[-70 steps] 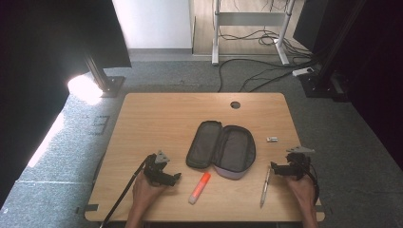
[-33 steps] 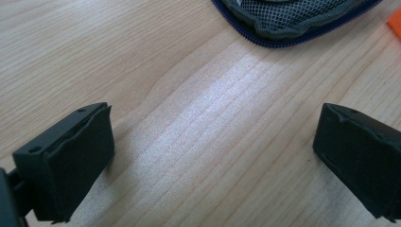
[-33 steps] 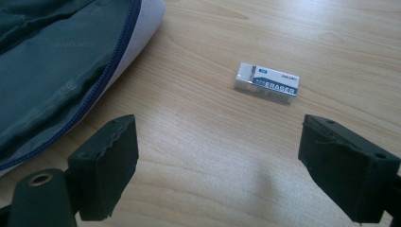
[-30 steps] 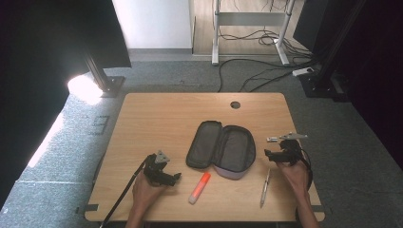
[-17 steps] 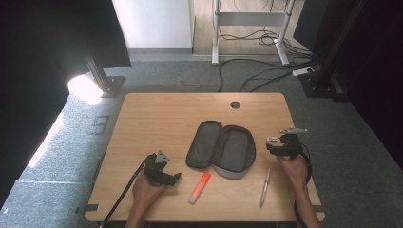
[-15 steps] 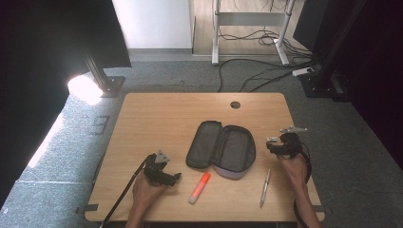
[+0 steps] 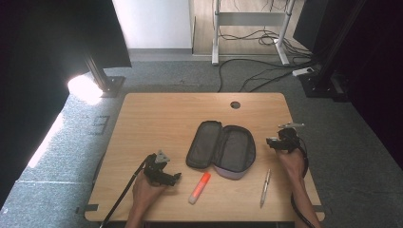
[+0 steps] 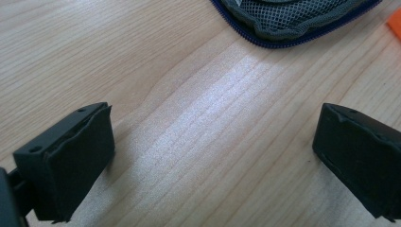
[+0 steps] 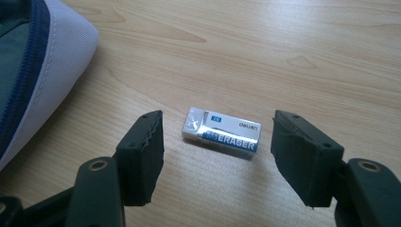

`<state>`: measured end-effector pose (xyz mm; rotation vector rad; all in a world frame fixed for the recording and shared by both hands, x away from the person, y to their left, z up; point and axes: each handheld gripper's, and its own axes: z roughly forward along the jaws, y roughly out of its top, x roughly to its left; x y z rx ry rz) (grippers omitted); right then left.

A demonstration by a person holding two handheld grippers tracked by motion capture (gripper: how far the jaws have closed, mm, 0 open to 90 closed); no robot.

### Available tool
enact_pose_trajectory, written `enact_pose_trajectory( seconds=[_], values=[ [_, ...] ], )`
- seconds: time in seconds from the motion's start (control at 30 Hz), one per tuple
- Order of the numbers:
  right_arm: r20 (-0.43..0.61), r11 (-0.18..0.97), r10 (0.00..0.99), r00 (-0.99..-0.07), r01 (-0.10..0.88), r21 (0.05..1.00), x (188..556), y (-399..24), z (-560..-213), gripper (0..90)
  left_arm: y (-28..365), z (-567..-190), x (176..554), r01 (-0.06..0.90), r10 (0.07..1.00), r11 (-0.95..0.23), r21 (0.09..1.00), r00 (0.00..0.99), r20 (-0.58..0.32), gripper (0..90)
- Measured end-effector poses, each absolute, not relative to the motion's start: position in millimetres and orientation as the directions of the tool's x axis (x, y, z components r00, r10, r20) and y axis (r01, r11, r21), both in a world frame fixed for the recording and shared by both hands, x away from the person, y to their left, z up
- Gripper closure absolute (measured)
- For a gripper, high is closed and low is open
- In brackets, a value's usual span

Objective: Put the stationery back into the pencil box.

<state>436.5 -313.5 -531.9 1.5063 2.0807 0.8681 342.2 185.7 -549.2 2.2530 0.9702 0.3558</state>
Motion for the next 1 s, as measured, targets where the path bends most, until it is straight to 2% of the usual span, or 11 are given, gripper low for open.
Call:
enact_pose_trajectory(
  seconds=[0.37, 0.73, 1.0],
  values=[
    [0.033, 0.207, 0.948, -0.317, 0.693, 0.691, 447, -313, -542, 38.2, 186, -549, 342, 0.548, 0.725, -0.514, 0.660, 0.689, -0.008, 0.0],
    [0.020, 0.193, 0.957, -0.289, 0.688, 0.700, 452, -311, -545, 44.8, 186, -549, 342, 0.548, 0.725, -0.514, 0.660, 0.689, -0.007, 0.0],
    [0.027, 0.178, 0.961, -0.276, 0.688, 0.704, 448, -311, -545, 45.4, 186, -549, 342, 0.548, 0.725, -0.514, 0.660, 0.689, -0.008, 0.0]
  ],
)
